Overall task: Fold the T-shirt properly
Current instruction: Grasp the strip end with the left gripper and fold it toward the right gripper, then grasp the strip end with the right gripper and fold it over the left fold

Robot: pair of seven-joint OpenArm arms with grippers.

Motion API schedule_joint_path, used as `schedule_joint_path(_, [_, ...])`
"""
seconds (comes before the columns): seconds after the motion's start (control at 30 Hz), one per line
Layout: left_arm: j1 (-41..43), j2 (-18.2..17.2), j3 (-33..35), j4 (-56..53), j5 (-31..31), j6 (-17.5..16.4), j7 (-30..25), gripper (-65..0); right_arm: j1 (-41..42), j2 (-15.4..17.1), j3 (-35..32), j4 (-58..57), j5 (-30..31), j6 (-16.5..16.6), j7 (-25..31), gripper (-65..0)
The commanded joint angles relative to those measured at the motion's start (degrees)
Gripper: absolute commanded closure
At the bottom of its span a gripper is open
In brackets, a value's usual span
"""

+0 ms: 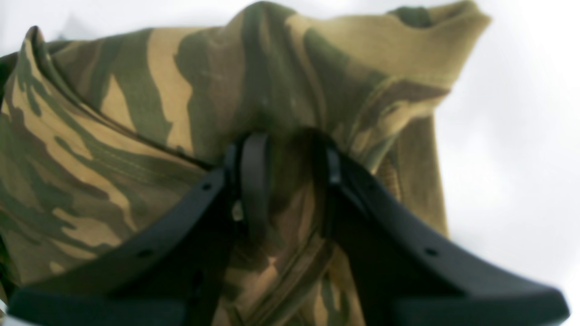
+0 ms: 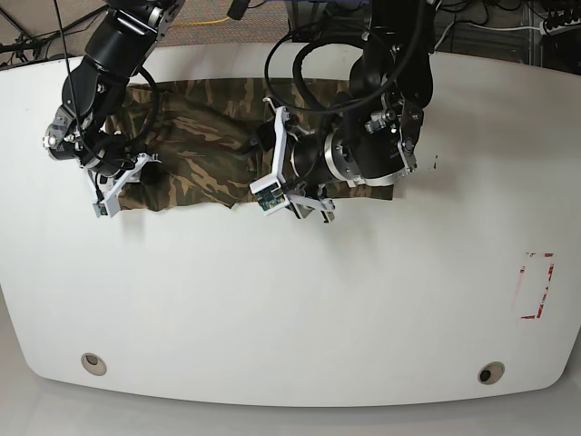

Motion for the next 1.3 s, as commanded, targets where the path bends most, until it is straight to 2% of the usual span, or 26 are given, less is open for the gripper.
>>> schedule_joint_path(0.0, [-1.37,0.12,-3.39,0.94,2.54,-0.03,-0.13,-35.1,1.38,0.44,-0.03,2.39,-1.09,-0.12,-1.64,-15.9])
schedule_joint_path(0.07, [-1.28,-0.67,-6.56,0.94,3.95,-0.03,-0.04,-35.1,1.74,0.44,0.41,5.64,-1.0,-0.12,-2.61,-16.5])
schedule_joint_path(0.13, [0.3,-3.65,-9.72,0.94,4.21,-0.03,-0.04,-35.1,2.09,0.44,2.96,9.51,-0.21,-0.12,-4.89,-17.3])
schedule_joint_path(0.27, [4.7,-8.31,-14.91,0.94,3.77,-0.03,-1.71,-33.9,3.76,0.88,7.26,12.41,5.33,-0.12,-8.85,-33.0])
schedule_joint_path(0.33, [7.16,-9.9,-16.32,0.76,3.77,-0.03,-4.52,-27.1,4.37,2.9,10.17,12.23,8.58,-0.12,-10.61,-43.8])
schedule_joint_path(0.4, [9.53,-11.13,-16.84,0.76,3.86,-0.03,-7.16,-17.5,4.55,4.04,12.36,11.35,10.43,-0.12,-11.75,-49.0])
schedule_joint_path(0.43, [11.2,-11.83,-17.02,0.76,4.12,-0.03,-9.45,-10.3,4.46,4.92,13.77,10.12,11.66,-0.12,-12.37,-49.5])
schedule_joint_path(0.5, [12.87,-12.45,-17.11,0.06,4.21,-0.03,-12.52,-2.8,4.46,6.06,16.14,7.4,12.63,-0.12,-12.45,-49.5])
schedule_joint_path(0.73, [13.84,-13.15,-17.37,-7.06,4.21,-0.03,-13.58,-2.4,3.14,8.52,19.13,-3.24,12.89,-0.12,-12.28,-49.5])
schedule_joint_path(0.83, [13.66,-13.15,-18.25,-8.47,4.21,-0.03,-13.67,-2.4,2.17,8.0,18.87,-3.68,12.89,-0.12,-12.28,-49.5])
schedule_joint_path(1.13, [13.4,-13.06,-19.31,-9.43,6.32,-0.03,-13.67,-2.4,-1.43,0.52,18.25,-0.6,12.98,-0.12,-12.45,-49.5])
schedule_joint_path(1.27, [13.4,-13.06,-19.31,-9.52,6.67,-0.03,-13.67,-2.4,-2.57,-3.26,13.33,6.17,12.98,-0.12,-12.63,-49.5])
